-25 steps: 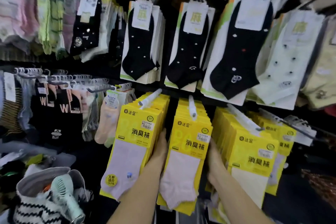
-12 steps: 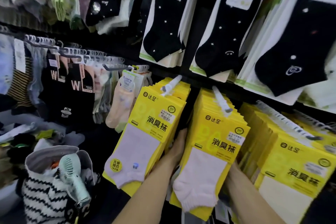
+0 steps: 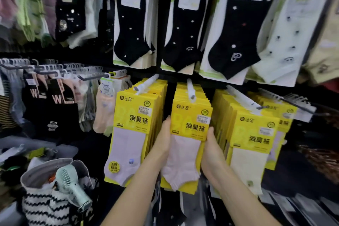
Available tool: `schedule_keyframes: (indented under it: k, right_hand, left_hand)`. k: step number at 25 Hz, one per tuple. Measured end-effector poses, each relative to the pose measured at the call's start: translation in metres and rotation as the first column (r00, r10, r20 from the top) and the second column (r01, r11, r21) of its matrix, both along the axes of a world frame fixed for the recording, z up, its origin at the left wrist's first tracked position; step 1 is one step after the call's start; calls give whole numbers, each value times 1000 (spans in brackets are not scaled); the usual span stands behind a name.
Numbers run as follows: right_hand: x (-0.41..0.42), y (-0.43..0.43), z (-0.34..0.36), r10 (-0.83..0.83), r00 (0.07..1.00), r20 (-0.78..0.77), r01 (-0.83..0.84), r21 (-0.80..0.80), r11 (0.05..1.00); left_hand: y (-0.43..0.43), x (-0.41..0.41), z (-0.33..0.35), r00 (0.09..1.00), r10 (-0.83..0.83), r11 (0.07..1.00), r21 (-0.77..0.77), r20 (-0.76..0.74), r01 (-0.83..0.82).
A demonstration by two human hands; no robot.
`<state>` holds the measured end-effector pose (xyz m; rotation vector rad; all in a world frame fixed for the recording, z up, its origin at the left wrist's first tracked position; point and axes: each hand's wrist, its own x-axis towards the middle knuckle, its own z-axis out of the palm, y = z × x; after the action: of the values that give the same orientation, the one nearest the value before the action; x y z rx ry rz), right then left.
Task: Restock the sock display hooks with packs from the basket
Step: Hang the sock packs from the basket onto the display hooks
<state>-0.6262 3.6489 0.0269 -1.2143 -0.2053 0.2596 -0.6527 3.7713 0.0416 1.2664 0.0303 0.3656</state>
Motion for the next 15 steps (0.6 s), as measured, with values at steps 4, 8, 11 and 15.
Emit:
schedule_keyframes:
  k: [4, 8, 11, 15]
  right_hand:
    - [-22, -12, 13, 15, 998, 58, -6, -146, 989]
    - [-58, -55, -3, 133, 966, 223, -48, -350, 936]
    - [-80, -104, -22, -26, 902, 431, 160, -277, 947]
    - [-56, -143, -14, -327, 791, 517, 461, -154, 874]
  left_hand:
    - [-11, -30, 17, 995, 82, 995, 47, 64, -85]
    - [-26, -61, 4, 960, 95, 994, 33, 262, -108]
    - [-55, -88, -26, 919, 145, 941, 235, 367, -242]
    - [-109, -72, -29, 969, 47, 880, 448, 243, -155]
